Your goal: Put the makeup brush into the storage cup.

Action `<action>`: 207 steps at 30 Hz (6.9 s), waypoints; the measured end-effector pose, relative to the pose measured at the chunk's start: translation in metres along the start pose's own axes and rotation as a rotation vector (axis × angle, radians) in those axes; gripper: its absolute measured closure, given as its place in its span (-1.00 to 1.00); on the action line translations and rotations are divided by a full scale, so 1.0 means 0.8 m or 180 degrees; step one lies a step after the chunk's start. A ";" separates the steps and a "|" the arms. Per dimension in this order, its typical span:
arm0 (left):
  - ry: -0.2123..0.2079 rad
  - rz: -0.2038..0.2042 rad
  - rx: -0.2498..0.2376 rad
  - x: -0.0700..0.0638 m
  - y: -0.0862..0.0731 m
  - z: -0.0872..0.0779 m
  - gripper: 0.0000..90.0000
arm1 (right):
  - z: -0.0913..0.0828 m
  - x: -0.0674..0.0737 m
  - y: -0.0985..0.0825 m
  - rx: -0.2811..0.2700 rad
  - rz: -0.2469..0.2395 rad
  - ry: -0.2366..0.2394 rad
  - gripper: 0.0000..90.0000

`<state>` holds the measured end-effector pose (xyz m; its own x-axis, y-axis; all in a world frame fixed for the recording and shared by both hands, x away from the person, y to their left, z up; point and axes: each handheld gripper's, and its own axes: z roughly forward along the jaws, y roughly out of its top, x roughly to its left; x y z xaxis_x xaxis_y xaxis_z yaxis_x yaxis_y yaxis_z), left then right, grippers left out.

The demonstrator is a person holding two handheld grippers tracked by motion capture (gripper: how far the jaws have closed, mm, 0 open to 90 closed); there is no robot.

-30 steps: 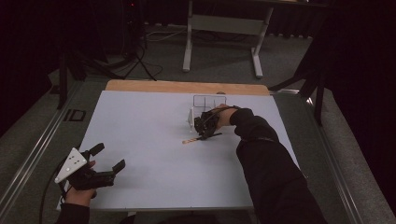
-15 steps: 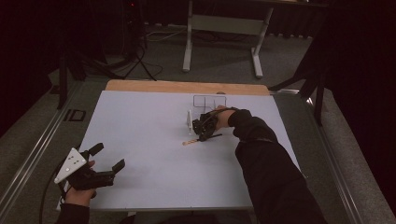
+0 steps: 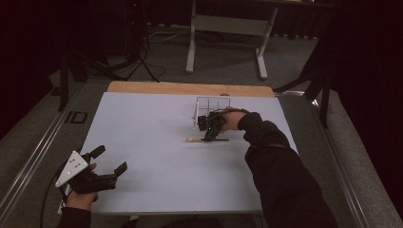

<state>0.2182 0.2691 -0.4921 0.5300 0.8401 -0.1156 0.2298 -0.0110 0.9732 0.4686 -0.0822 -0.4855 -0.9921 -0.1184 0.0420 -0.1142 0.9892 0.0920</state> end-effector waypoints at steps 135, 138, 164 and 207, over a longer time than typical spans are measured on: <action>-0.0274 -0.0099 0.0079 -0.024 -0.002 0.018 -1.00 | -0.134 0.062 -0.095 -0.3780 0.2460 -0.2344 0.86; -0.0275 -0.0100 0.0080 -0.024 -0.002 0.018 -1.00 | -0.138 0.053 -0.090 -0.3765 0.2474 -0.2384 0.86; -0.0274 -0.0077 0.0079 -0.023 -0.003 0.017 -1.00 | -0.137 -0.006 -0.073 -0.3585 0.2940 -0.2627 0.86; -0.0311 -0.0053 0.0110 -0.023 -0.004 0.017 -1.00 | -0.053 -0.036 -0.068 -0.3048 0.3535 -0.2281 0.86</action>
<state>0.2185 0.2463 -0.4960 0.6026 0.7834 -0.1521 0.2662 -0.0177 0.9637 0.5054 -0.1361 -0.4492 -0.4113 0.9074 0.0859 0.4335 0.1118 0.8942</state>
